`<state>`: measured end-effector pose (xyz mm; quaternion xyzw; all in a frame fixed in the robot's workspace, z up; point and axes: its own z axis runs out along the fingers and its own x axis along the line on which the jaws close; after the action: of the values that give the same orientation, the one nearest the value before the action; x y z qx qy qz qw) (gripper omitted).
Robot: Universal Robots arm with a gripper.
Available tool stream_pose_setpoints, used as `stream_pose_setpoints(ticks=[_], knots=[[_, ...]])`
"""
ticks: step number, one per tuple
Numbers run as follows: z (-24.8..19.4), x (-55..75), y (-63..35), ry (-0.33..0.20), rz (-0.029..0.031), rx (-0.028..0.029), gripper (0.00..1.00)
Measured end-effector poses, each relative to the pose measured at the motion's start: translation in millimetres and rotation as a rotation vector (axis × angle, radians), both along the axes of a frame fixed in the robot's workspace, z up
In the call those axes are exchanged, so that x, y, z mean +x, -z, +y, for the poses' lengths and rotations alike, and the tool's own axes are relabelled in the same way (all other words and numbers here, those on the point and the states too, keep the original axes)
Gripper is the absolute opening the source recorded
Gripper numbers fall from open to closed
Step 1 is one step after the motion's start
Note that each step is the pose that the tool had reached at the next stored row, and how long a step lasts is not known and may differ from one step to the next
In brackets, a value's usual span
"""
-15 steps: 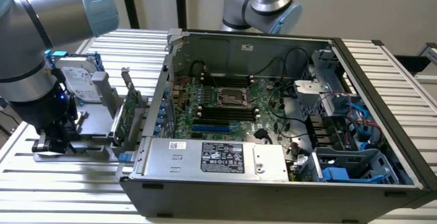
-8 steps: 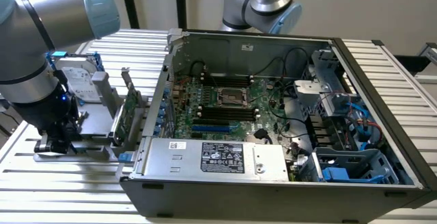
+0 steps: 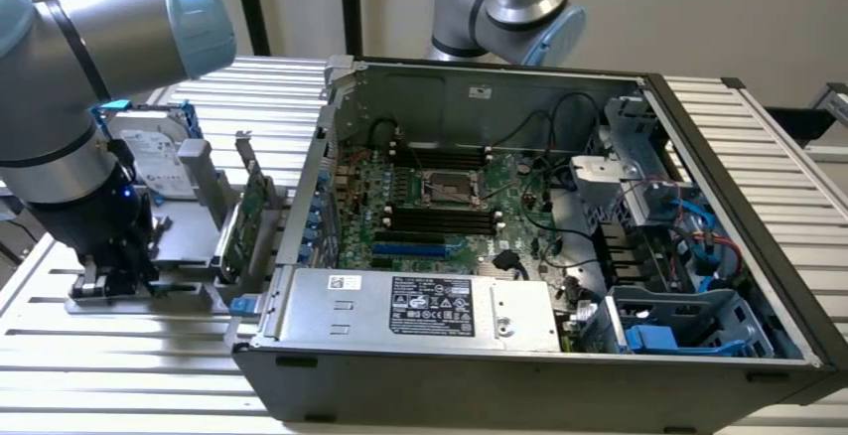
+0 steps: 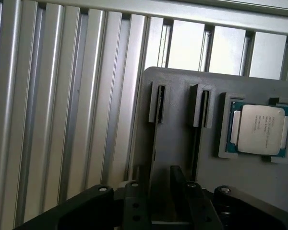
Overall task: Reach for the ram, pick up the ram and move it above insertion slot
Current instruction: 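Pick up the ram and move it above insertion slot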
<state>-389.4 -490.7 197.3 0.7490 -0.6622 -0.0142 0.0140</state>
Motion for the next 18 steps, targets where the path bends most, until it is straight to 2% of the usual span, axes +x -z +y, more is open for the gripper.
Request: stream_pose_setpoints(ticks=[2,3,4,18], knots=[[0.0,0.1,0.0,0.0,0.0008,0.0,0.22],[0.0,0.1,0.0,0.0,0.0009,0.0,0.22],[0.0,0.2,-0.1,0.0,0.001,0.0,0.15],[0.0,0.2,-0.1,0.002,0.0009,-0.0001,0.14]])
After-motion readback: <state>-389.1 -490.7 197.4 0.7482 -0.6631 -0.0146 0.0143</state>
